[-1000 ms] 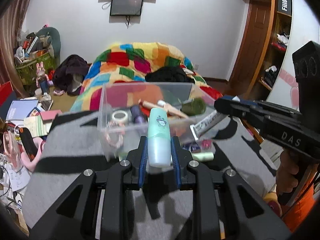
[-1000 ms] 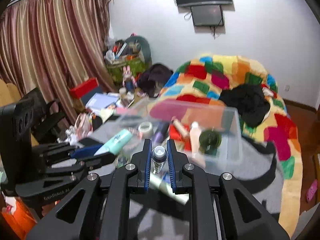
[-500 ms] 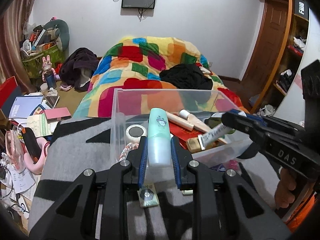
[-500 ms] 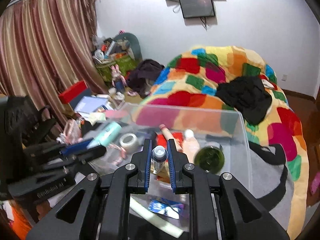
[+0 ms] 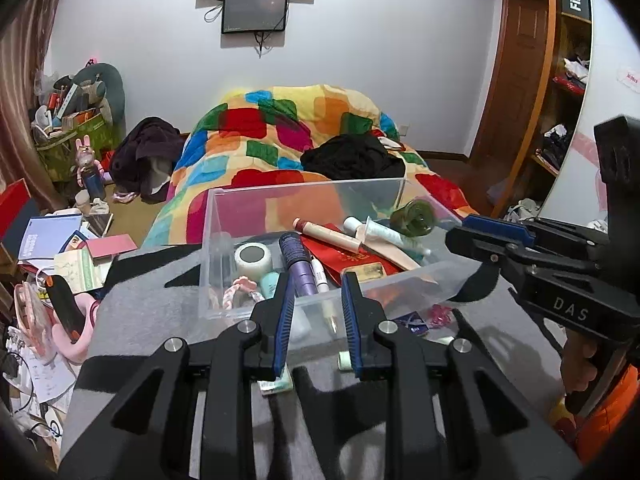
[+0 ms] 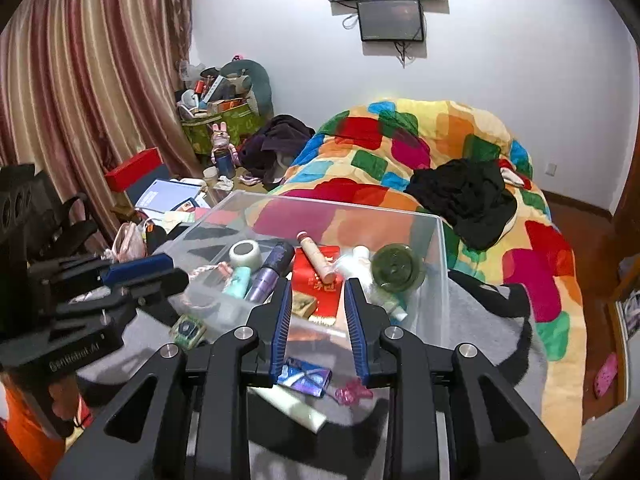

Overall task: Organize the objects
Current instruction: 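Drop the mint-green bottle into the box with the left tool while the right tool drops the toothpaste, then grasp the green square badge with the left tool while the right tool grasps the pink hair clip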

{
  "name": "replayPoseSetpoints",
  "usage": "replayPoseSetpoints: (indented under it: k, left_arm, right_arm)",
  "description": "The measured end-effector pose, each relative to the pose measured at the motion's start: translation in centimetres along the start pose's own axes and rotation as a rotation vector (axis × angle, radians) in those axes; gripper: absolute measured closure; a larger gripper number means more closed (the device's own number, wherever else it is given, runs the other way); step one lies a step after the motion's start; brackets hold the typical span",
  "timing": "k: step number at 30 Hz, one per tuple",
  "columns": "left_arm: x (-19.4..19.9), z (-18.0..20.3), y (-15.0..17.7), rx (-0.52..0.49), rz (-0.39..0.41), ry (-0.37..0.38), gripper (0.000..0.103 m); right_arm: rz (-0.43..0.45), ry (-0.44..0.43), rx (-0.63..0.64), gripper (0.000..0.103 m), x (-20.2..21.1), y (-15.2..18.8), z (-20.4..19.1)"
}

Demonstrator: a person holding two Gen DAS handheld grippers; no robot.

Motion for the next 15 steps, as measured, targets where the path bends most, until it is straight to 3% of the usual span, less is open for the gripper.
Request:
replayPoseSetpoints:
  k: [6,11,15]
  left_arm:
    - [0.9,-0.8,1.0,0.018,-0.014,0.004,0.076]
    - [1.0,-1.8,2.2,0.046,-0.034,0.005,0.064]
    - [0.1,-2.6,3.9,0.048,-0.084,-0.013,0.064]
  right_arm:
    - [0.000,0.024,0.026,0.072,1.6,1.1,-0.1]
    - [-0.033,0.051,0.020,0.071,1.8,2.7,0.6]
    - [-0.077,0.068,0.006,0.071,1.0,4.4,1.4]
Point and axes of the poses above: each gripper's, at about its wrist camera, not at the fingertips, and x roughly against the way its jaws point, z to its right, y to its underside, the point moved 6 cm from there along -x, roughly the way its jaws point, and after that the axes turned 9 degrees about -y, right-handed, at the moved point
